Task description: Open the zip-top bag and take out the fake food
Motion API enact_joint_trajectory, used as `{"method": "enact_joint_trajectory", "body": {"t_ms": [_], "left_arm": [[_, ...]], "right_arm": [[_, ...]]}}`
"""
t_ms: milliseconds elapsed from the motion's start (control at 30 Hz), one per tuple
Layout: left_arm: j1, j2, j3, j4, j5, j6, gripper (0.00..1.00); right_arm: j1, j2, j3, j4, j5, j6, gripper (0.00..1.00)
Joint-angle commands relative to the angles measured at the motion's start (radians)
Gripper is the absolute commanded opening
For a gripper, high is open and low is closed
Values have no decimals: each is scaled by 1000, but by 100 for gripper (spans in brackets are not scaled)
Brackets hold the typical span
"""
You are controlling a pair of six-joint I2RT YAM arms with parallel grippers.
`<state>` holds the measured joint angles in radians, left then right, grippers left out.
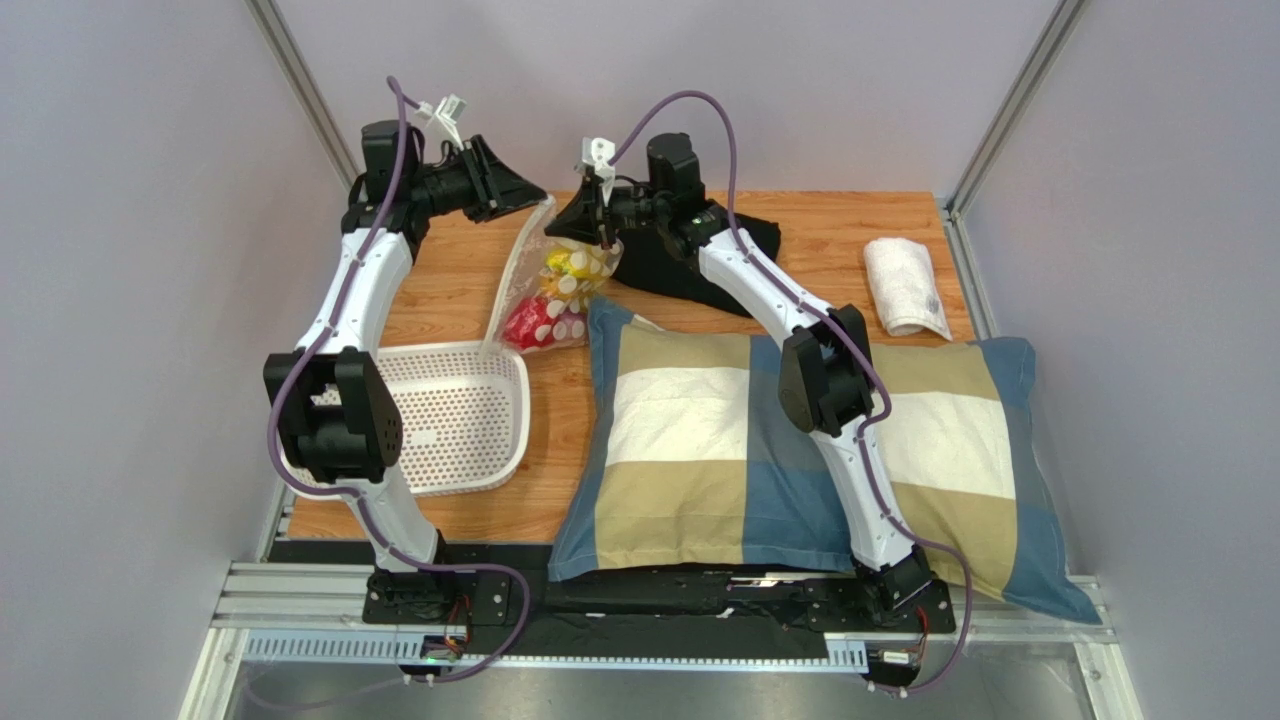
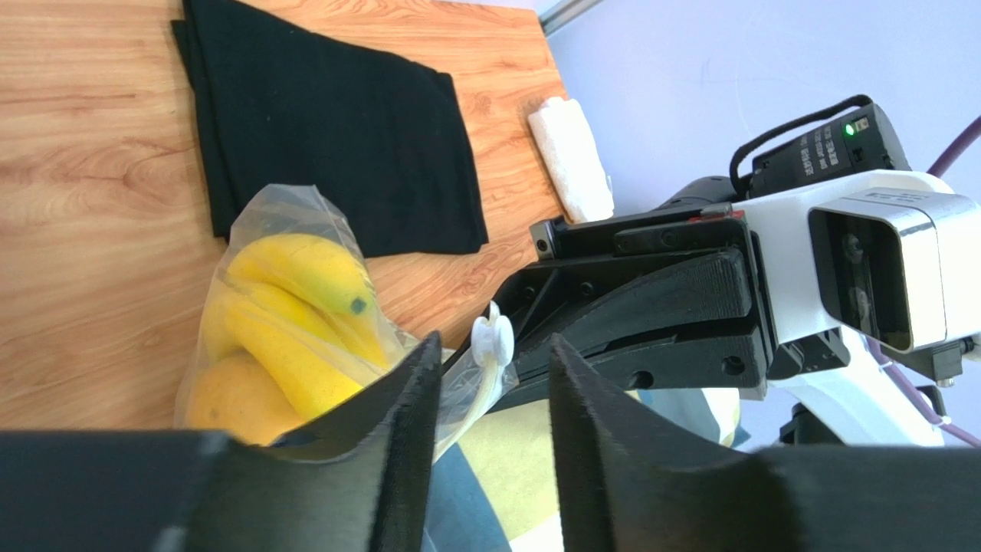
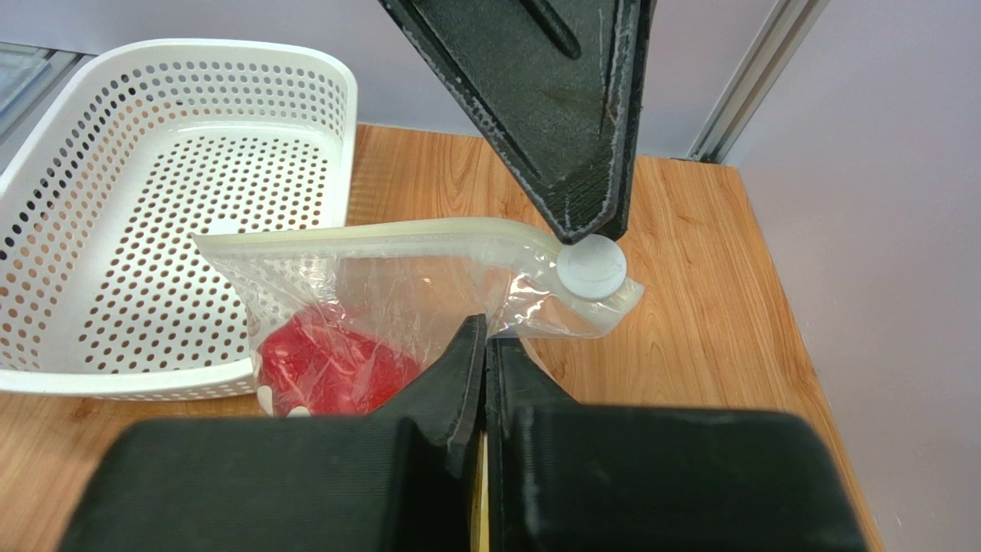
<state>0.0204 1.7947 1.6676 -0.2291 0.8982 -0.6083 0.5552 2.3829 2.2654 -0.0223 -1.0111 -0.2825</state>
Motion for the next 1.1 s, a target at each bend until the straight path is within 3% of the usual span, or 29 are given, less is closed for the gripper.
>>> {"method": "enact_joint_trajectory", "body": {"t_ms": [0,400,533,567,633,667,900,1067], "left_arm": [[1,5,43,-3,39,8,45],[-8,37,66,8,74,-5,32],[-8,26,69,7,62,7,5],[-10,17,69,5,61,25,4],[-8,6,64,25,64,42,0],[-8,-3,58,31,76,59,0],[-13,-35,14,119,180,122,0],[-16,-60,-11,111,203,183,0]], "right_arm": [[6,-41,55,2,6,-21,0],[18,-30,68,9,22,-15,0],[20,-31,69,2,26,-15,1],[18,-33,66,-7,34,-18,11],[17,-48,53,-8,43,-17,39],[14,-51,40,-7,40,-18,42],[9,-34,66,-2,26,-4,48],[2,-30,72,45,28,31,44]]}}
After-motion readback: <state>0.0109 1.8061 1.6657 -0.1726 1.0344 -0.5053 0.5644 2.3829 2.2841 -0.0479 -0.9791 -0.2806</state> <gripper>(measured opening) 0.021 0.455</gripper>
